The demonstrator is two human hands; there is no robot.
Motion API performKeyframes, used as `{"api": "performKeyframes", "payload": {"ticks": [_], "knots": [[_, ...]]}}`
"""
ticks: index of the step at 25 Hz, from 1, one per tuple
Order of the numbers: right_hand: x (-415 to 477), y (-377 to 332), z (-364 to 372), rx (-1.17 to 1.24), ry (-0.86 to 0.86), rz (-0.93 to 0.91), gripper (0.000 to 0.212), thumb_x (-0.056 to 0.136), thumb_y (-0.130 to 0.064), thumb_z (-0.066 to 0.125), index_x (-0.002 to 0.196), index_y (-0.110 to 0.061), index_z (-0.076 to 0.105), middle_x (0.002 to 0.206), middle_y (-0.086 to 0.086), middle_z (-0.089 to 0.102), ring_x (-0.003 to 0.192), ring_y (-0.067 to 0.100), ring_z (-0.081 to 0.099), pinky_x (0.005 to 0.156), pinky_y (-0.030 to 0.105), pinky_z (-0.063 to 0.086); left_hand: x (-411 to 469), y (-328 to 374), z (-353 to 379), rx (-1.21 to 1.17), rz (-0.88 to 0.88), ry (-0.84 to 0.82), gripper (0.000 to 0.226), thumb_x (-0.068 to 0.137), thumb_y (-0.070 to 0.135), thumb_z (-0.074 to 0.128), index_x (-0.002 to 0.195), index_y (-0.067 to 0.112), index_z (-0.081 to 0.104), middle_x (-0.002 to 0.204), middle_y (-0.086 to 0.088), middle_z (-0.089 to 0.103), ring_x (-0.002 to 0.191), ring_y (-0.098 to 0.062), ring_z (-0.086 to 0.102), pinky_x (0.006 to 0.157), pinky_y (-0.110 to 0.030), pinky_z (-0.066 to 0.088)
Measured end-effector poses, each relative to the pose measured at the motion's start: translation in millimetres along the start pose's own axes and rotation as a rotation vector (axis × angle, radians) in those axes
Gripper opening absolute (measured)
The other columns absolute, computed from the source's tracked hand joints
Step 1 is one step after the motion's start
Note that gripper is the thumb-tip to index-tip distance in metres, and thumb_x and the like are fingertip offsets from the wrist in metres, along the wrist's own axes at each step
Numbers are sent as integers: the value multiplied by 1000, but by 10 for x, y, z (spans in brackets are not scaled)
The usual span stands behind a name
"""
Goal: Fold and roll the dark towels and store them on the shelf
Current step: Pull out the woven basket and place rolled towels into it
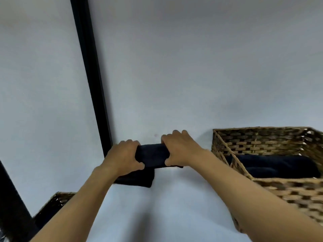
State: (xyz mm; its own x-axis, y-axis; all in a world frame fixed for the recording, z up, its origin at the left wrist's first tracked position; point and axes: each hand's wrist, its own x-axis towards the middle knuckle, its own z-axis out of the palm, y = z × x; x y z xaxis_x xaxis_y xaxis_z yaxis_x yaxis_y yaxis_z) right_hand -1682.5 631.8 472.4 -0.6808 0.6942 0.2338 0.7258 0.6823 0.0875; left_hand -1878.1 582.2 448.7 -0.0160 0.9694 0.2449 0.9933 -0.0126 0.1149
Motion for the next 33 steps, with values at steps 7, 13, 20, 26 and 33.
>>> {"api": "performKeyframes", "payload": {"ticks": [7, 13, 20, 26, 33], "knots": [[-825, 1459, -676, 79, 42, 227, 45, 69, -28, 68, 110, -29, 49, 90, -9, 56, 92, 17, 45, 81, 36, 32, 600, 1534, -272, -40, 277, 226, 54, 68, 41, 64, 119, 24, 55, 98, 3, 64, 92, -23, 58, 72, -33, 44], [-1664, 2736, -709, 61, -120, 390, 57, 68, -30, 74, 121, -35, 54, 107, -12, 61, 99, 17, 53, 92, 39, 37, 1090, 3042, 20, 51, 497, 85, 36, 66, 47, 62, 90, 21, 55, 75, 5, 58, 70, -19, 54, 62, -31, 33], [-2025, 3835, -430, -208, -563, 403, 52, 61, -35, 75, 110, -37, 57, 102, -11, 58, 102, 18, 55, 85, 38, 44, 1508, 4432, 867, 26, 570, -395, 54, 75, 48, 73, 111, 13, 51, 104, -7, 60, 89, -28, 58, 70, -35, 46], [-1657, 3923, 50, -322, -722, 243, 57, 65, -36, 80, 117, -24, 61, 102, 0, 57, 97, 25, 59, 75, 34, 50, 1752, 4465, 1457, 38, 507, -579, 60, 79, 40, 74, 125, 9, 49, 122, -14, 59, 109, -31, 58, 84, -35, 49], [-1663, 4106, 619, -177, -904, 222, 79, 69, -29, 85, 135, -15, 44, 130, 10, 54, 114, 27, 54, 80, 32, 45, 1746, 4388, 1624, 231, 631, -577, 69, 82, 45, 70, 134, 9, 43, 124, -12, 60, 107, -30, 60, 75, -33, 46]]}}
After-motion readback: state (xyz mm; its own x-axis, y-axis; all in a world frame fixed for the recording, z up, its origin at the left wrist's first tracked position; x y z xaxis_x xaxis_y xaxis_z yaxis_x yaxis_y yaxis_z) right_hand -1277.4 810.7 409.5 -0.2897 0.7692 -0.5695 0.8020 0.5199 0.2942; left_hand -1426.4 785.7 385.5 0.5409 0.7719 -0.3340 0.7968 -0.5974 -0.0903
